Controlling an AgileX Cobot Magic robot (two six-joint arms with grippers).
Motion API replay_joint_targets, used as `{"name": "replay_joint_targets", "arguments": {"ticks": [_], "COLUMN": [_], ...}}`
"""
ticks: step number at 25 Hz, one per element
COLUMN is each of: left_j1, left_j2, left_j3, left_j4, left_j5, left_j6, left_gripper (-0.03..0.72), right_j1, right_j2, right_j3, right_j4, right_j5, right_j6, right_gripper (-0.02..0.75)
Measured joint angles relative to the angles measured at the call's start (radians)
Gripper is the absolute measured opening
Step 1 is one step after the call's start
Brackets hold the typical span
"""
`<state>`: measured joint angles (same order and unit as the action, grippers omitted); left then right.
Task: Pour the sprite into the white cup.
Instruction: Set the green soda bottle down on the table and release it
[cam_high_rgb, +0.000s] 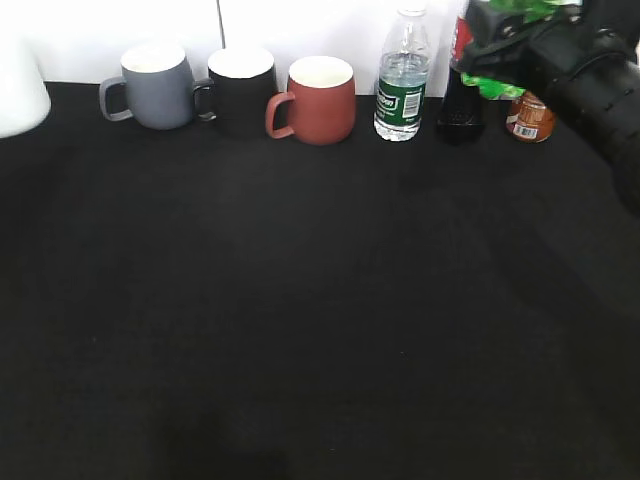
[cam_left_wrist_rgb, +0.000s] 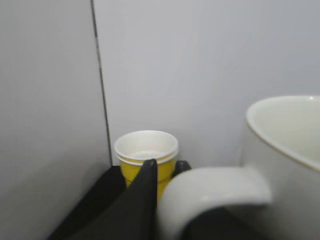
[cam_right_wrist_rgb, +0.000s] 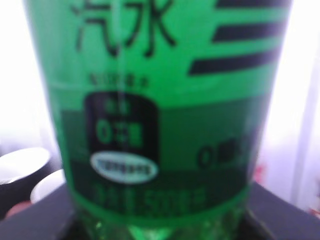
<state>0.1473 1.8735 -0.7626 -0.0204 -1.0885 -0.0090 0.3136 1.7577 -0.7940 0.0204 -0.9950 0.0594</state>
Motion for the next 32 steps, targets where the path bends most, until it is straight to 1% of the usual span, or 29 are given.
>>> {"name": "replay_joint_targets", "arguments": {"ticks": [2, 7, 9, 13, 19, 24, 25, 27, 28, 29, 32], "left_j1": [0.004, 0.004, 0.002, -0.027, -0.03, -0.034, -0.034, -0.035, -0.035, -0.035, -0.035], "left_j2": [0.095, 0.313, 0.364, 0.447, 0.534, 0.539, 0.539, 0.536, 0.523, 0.503, 0.443], "left_j3": [-0.093, -0.345, -0.425, -0.53, -0.694, -0.702, -0.702, -0.69, -0.658, -0.619, -0.465], "left_j4": [0.005, 0.02, 0.02, 0.037, 0.039, 0.039, 0.041, 0.046, 0.049, 0.053, 0.059], "left_j5": [0.02, 0.085, 0.106, 0.132, 0.182, 0.197, 0.204, 0.2, 0.194, 0.177, 0.083], "left_j6": [0.0, 0.0, 0.0, -0.003, -0.011, -0.03, -0.051, -0.08, -0.084, -0.086, -0.087], "left_gripper": [0.075, 0.075, 0.075, 0.074, 0.073, 0.077, 0.1, 0.197, 0.225, 0.235, 0.241], "right_j1": [0.0, 0.0, 0.0, 0.0, 0.0, 0.0, 0.0, 0.0, 0.0, 0.0, 0.0], "right_j2": [0.0, 0.0, 0.0, 0.0, 0.003, 0.007, 0.008, 0.008, 0.008, 0.008, 0.008], "right_j3": [0.0, 0.0, 0.0, 0.0, 0.0, 0.0, 0.0, 0.0, 0.0, 0.0, 0.0], "right_j4": [0.032, 0.036, 0.036, 0.036, 0.034, 0.035, 0.035, 0.035, 0.035, 0.035, 0.035], "right_j5": [0.008, 0.048, 0.052, 0.052, 0.053, 0.056, 0.056, 0.056, 0.056, 0.056, 0.056], "right_j6": [-0.023, -0.034, -0.035, -0.035, -0.036, -0.036, -0.036, -0.036, -0.036, -0.036, -0.048], "right_gripper": [0.384, 0.384, 0.384, 0.384, 0.384, 0.384, 0.384, 0.384, 0.384, 0.384, 0.384]}}
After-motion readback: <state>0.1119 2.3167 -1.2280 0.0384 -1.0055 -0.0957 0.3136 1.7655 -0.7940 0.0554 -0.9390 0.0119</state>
